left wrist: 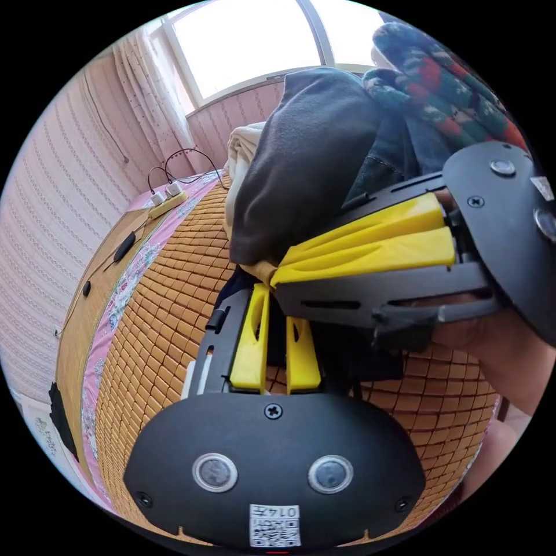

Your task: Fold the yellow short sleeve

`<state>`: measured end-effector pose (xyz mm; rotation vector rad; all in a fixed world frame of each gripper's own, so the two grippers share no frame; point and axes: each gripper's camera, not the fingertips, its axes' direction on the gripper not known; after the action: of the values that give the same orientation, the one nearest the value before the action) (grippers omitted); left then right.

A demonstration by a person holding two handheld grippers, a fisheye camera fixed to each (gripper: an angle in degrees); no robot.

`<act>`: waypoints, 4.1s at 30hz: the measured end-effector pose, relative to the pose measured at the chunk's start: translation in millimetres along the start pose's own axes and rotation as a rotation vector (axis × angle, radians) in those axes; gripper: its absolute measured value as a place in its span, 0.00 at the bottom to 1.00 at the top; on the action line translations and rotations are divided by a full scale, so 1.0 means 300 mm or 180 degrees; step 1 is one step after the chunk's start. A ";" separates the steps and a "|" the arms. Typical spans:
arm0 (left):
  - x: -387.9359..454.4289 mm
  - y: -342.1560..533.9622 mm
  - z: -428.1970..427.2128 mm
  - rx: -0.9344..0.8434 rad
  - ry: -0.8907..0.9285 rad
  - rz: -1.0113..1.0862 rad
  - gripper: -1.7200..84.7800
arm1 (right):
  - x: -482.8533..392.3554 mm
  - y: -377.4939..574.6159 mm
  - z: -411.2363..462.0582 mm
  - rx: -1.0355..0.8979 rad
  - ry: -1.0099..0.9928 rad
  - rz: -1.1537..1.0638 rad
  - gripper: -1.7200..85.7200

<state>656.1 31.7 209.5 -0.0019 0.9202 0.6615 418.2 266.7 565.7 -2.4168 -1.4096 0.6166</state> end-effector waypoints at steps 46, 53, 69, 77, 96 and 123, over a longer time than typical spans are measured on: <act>-0.160 1.832 -1.309 -0.1051 0.0356 -0.2918 0.11 | -1.057 0.569 -0.096 -0.1065 -0.1524 -0.0804 0.08; -0.243 1.848 -1.279 -0.1424 0.0816 -0.3061 0.14 | -1.271 0.261 0.005 -0.0956 -0.1076 -0.1335 0.11; -0.215 1.912 -1.487 -0.1730 0.0998 -0.3032 0.02 | -1.321 0.085 0.293 -0.1413 -0.0690 -0.1144 0.07; -0.167 1.994 -1.983 -0.0748 0.0906 -0.3048 0.01 | -0.798 0.224 -0.077 -0.0597 -0.1850 -0.0315 0.02; -0.126 1.871 -3.375 0.2187 -0.0137 -0.2342 0.01 | -0.241 0.435 -1.155 0.1828 -0.2763 0.0077 0.02; -0.569 1.608 -3.426 0.0906 -0.0621 -0.2953 0.01 | -0.460 -0.024 -0.967 0.0841 -0.1847 -0.0005 0.02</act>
<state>-427.1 46.9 -171.1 -0.1032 0.7123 -0.3271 495.1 143.1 852.4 -2.1109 -1.4039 1.4893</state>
